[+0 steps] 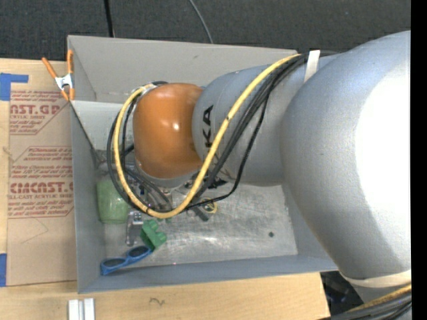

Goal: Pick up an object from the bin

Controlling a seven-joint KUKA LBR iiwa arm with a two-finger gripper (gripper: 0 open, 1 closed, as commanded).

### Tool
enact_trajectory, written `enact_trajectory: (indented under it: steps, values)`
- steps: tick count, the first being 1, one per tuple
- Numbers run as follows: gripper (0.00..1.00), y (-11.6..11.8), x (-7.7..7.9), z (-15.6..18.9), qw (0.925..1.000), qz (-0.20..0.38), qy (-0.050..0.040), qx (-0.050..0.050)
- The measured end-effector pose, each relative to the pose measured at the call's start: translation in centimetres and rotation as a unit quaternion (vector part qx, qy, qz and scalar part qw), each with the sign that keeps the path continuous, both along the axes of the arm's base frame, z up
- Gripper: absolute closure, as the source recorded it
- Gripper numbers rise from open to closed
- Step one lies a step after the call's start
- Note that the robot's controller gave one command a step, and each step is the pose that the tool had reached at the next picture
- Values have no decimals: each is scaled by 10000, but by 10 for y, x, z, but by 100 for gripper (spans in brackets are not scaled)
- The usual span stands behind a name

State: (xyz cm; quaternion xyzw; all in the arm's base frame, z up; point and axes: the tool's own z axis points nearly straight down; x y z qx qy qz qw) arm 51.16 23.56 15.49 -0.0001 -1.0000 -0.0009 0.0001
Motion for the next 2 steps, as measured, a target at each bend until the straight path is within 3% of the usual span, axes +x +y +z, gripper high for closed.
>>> enact_trajectory:
  steps: [1,2]
  values:
    - [0,-29,-18,-83,9989,464,-32,1]
    - [100,-27,-20,-82,9989,477,-3,5]
